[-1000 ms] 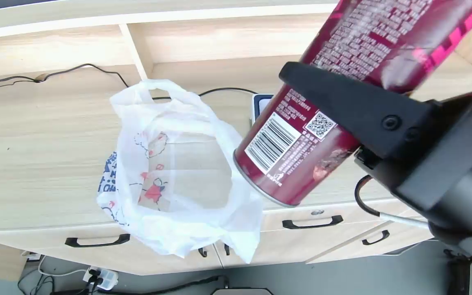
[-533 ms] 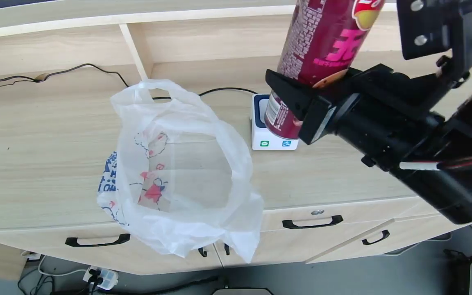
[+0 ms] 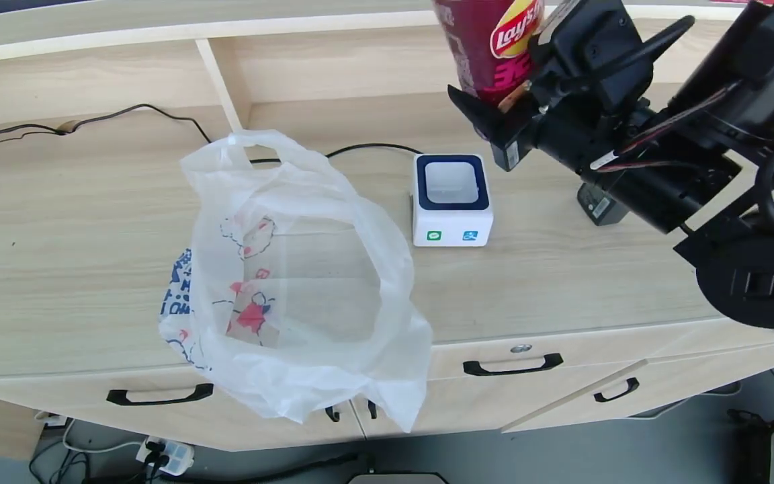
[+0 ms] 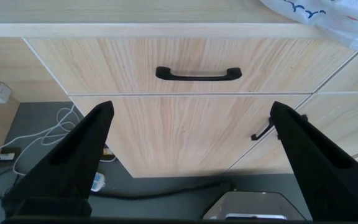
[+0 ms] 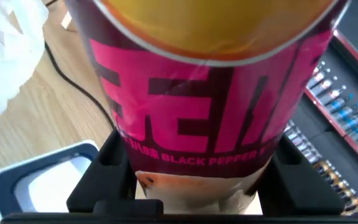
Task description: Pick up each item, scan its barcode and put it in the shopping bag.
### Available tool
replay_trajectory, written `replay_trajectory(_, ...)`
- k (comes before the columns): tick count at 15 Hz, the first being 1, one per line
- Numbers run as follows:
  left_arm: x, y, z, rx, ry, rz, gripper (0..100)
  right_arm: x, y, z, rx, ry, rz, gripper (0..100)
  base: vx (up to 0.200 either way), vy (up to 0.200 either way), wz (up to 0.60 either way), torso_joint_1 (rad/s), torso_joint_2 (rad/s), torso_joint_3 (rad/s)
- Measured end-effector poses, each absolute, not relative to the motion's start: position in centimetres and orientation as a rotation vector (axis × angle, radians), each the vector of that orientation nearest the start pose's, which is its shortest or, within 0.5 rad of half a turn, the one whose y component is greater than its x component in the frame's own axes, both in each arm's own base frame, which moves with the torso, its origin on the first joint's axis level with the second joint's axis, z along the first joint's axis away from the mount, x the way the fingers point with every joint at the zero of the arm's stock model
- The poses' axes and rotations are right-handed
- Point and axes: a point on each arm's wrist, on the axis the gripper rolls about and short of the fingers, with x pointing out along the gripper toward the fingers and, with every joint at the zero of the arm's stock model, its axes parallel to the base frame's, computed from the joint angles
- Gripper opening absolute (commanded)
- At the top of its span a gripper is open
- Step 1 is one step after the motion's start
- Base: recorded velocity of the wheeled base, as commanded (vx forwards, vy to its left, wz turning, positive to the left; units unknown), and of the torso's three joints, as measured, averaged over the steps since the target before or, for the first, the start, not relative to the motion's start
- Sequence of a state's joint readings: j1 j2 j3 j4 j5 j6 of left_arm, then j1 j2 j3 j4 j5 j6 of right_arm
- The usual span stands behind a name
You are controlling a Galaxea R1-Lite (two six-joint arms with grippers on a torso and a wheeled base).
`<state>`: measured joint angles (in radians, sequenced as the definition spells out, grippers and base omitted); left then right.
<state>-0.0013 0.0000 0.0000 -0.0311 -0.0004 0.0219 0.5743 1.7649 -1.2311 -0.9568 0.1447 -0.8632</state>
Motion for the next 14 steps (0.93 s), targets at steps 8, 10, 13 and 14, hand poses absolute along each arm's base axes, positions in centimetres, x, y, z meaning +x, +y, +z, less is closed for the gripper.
replay_trajectory(8, -2.3, 0.0, 7.9, 0.014, -0.032, -0.001, 100, 32.5, 16.7, 29.7, -0.992, -0.784, 0.543, 0, 0.0, 0.0, 0.0, 0.0, 0.0, 0.0)
replay_trajectory(10, -2.3, 0.0, 7.9, 0.014, -0.032, -0.002, 100, 33.3, 16.8, 29.2, -1.01, -0.802, 0.575, 0, 0.0, 0.0, 0.0, 0.0, 0.0, 0.0)
replay_trajectory(13, -2.3, 0.0, 7.9, 0.014, -0.032, -0.001, 100, 34.0, 16.7, 28.8, -1.006, -0.784, 0.572, 0, 0.0, 0.0, 0.0, 0.0, 0.0, 0.0)
replay_trajectory(14, -2.3, 0.0, 7.9, 0.014, -0.032, -0.001, 100, 34.1, 16.7, 28.8, -1.005, -0.777, 0.563, 0, 0.0, 0.0, 0.0, 0.0, 0.0, 0.0)
